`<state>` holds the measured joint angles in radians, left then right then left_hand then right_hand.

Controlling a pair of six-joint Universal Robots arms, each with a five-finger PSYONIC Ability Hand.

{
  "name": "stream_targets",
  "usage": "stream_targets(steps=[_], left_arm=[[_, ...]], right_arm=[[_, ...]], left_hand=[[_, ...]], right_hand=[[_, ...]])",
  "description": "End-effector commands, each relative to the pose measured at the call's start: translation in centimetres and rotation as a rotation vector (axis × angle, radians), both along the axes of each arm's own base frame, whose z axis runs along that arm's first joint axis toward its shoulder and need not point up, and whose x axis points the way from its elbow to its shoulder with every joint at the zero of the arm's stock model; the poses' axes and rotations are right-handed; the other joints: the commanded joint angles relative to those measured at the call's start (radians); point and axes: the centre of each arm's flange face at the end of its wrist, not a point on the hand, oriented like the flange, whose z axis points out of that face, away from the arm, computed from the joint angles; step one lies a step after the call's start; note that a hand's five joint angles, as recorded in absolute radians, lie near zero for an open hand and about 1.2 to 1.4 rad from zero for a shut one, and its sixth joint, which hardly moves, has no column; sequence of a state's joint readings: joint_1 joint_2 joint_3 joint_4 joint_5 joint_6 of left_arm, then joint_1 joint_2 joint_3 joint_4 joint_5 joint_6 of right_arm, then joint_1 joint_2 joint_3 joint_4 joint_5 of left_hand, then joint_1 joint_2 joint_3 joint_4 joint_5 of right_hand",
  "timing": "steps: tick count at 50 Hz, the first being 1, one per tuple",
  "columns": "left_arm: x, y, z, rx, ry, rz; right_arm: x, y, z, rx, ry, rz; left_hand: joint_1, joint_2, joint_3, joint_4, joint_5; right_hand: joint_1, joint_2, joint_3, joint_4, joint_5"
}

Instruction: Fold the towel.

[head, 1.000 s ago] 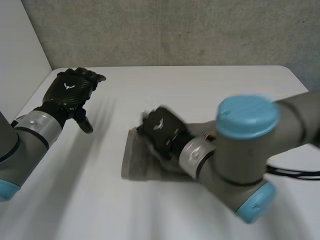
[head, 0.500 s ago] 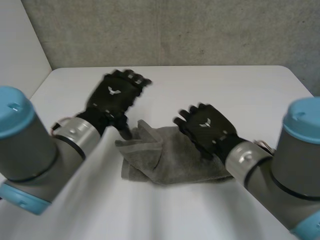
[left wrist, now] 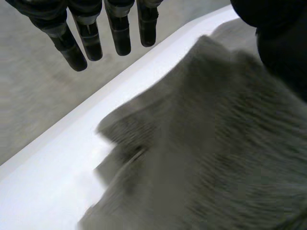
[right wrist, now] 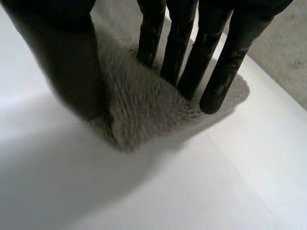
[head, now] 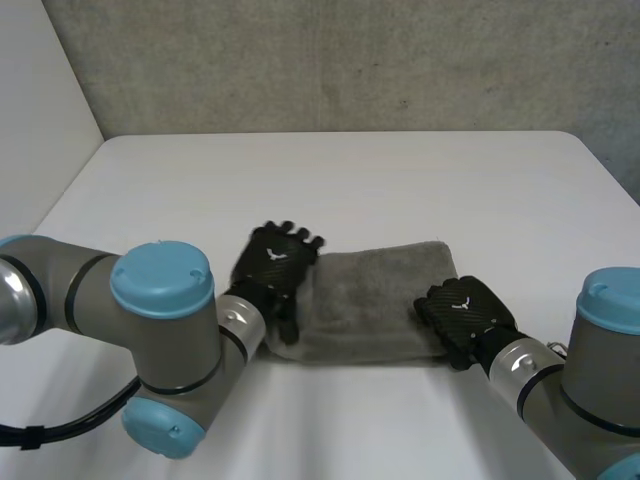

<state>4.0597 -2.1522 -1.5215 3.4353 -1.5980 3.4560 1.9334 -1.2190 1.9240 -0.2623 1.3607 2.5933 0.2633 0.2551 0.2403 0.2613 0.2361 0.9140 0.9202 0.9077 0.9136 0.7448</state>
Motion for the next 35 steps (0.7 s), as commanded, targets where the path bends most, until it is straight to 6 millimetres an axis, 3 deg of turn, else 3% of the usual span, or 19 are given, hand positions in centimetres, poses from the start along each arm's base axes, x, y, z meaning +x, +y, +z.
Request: stream_targets(steps=[1,11,14,19,21,22,24,25,27,35], left_arm=[[1.5,0.2,-0.3,0.014,-0.029,0.073],[2.0,2.3,-0.5,0.045,-0.048,0.053],[1.7,3.2,0.2,0.034,-0.037,0.032],[2.7,2.4,3.8,-0.052,0.022,0.095],[3.7,1.4,4.6,-0.071,0.024,0.146],[3.7,1.4,4.6,-0.071,0.024,0.146],[5.5,-0.3,6.1,-0.102,0.042,0.230],[5.5,-0.3,6.1,-0.102,0.042,0.231],[7.3,-1.5,6.9,-0.119,0.055,0.296],[10.7,-3.4,8.2,-0.149,0.070,0.402]], right_arm=[[-0.7,-1.2,-0.5,-0.076,0.096,-0.082],[0.0,-1.3,1.9,-0.202,0.135,-0.066],[1.6,-1.0,3.1,-0.274,0.157,-0.005],[6.4,0.9,5.0,-0.459,0.231,0.183],[9.4,2.7,4.7,-0.541,0.278,0.316],[9.4,2.7,4.7,-0.542,0.278,0.316],[12.3,4.9,4.2,-0.610,0.300,0.443],[12.3,4.9,4.2,-0.610,0.300,0.444],[14.3,6.5,3.2,-0.628,0.297,0.541],[16.3,8.5,0.9,-0.602,0.218,0.747]], left_hand=[[-0.047,-0.039,-0.024,-0.045,-0.194],[-0.047,-0.039,-0.024,-0.045,-0.194],[-0.050,-0.042,-0.027,-0.048,-0.197],[-0.059,-0.050,-0.036,-0.057,-0.206],[-0.062,-0.053,-0.039,-0.059,-0.209],[-0.062,-0.053,-0.039,-0.059,-0.209],[-0.062,-0.053,-0.039,-0.059,-0.209],[-0.062,-0.053,-0.039,-0.059,-0.209],[-0.062,-0.053,-0.039,-0.059,-0.209],[-0.062,-0.053,-0.039,-0.059,-0.209]], right_hand=[[0.482,0.476,0.489,0.483,0.477],[0.482,0.476,0.489,0.483,0.477],[0.482,0.476,0.489,0.483,0.477],[0.482,0.476,0.489,0.483,0.477],[0.482,0.476,0.489,0.483,0.477],[0.482,0.476,0.489,0.483,0.477],[0.482,0.476,0.489,0.483,0.477],[0.482,0.476,0.489,0.483,0.477],[0.482,0.476,0.489,0.483,0.477],[0.482,0.476,0.489,0.483,0.477]])
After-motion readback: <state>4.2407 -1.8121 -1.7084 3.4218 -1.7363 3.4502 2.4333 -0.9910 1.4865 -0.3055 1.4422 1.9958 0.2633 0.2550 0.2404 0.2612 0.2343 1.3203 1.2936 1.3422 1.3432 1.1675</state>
